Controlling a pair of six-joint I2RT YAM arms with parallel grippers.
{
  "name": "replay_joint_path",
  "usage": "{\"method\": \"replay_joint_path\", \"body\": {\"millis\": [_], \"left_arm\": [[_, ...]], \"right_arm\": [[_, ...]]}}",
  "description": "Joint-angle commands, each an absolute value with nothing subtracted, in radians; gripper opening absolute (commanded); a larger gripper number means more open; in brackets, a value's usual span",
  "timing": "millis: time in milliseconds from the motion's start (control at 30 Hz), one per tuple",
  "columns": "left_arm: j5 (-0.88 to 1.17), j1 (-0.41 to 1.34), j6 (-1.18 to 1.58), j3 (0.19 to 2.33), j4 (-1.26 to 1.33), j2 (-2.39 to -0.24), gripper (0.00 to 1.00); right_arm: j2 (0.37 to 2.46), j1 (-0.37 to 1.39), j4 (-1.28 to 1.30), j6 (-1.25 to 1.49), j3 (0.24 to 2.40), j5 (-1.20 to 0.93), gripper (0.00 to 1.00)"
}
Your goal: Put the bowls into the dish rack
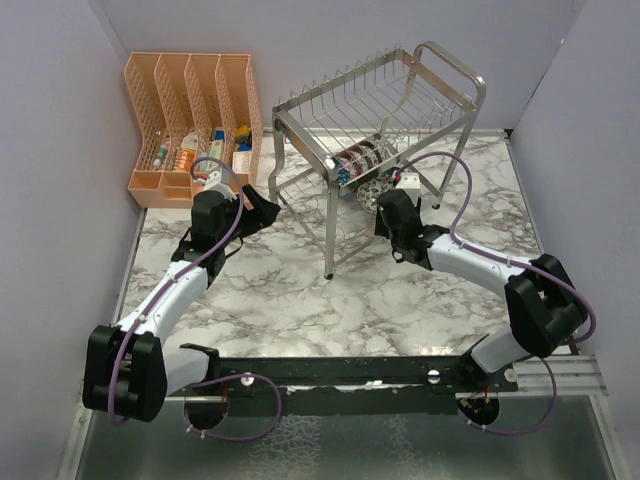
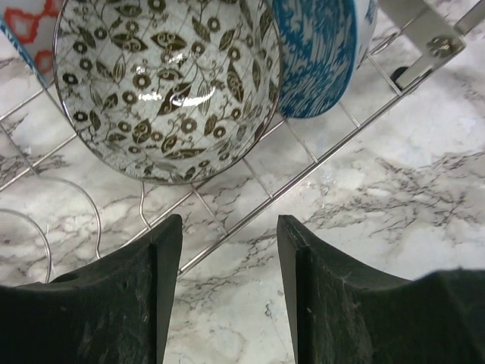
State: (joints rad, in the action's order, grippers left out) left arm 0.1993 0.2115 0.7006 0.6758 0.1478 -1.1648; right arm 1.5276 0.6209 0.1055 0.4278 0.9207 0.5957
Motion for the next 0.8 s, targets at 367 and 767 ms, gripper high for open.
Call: {"method": "replay_joint_path", "body": {"millis": [367,767], "left_arm": [[0.213,0.209,0.692,0.667,0.162,-1.137,0.76],[0.218,0.209,0.687,0.667,0.169,-1.153,0.76]], "right_arm": [[1.352,0.579,0.1,0.776,0.784,0.333,0.52],[1.377,0.495,-0.124,1.006,0.729,0.34,0.47]]}}
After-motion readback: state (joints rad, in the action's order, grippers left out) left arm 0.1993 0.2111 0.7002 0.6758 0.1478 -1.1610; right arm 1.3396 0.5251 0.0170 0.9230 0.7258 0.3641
